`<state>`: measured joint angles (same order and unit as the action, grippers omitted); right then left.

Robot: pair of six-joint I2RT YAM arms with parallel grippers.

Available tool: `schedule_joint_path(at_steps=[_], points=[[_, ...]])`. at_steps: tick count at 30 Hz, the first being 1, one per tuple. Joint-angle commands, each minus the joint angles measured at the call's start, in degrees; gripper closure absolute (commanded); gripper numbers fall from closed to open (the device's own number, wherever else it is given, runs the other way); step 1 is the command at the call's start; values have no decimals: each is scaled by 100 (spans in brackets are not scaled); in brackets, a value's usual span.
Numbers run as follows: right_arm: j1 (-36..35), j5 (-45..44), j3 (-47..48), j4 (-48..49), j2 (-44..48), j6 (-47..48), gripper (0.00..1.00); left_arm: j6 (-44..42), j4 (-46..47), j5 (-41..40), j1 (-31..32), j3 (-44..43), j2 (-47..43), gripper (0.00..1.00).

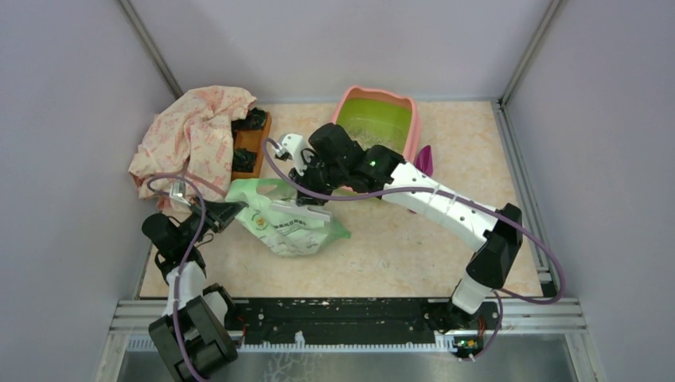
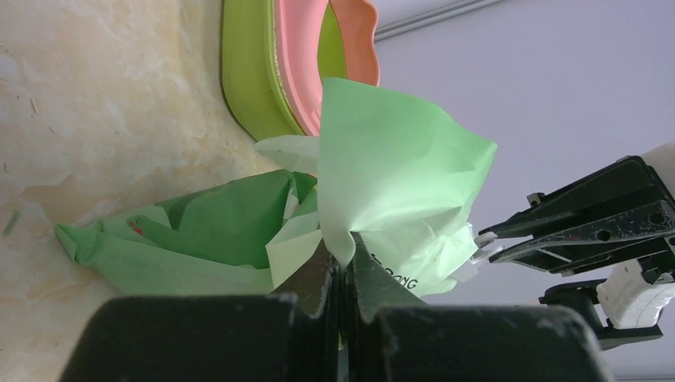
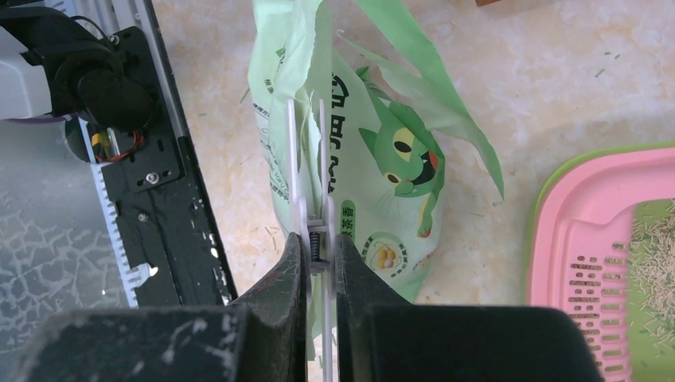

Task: Fill the litter box with clean litter
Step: Clamp the cat litter bag at the center of the board.

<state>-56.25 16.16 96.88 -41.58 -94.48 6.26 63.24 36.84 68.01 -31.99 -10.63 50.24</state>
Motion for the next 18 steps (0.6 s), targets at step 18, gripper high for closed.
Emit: schedule_joint_path(at_steps=[18], points=[[-243,-699,164,474,112,-990,100,-24,330,-209,-108,51,2,97]])
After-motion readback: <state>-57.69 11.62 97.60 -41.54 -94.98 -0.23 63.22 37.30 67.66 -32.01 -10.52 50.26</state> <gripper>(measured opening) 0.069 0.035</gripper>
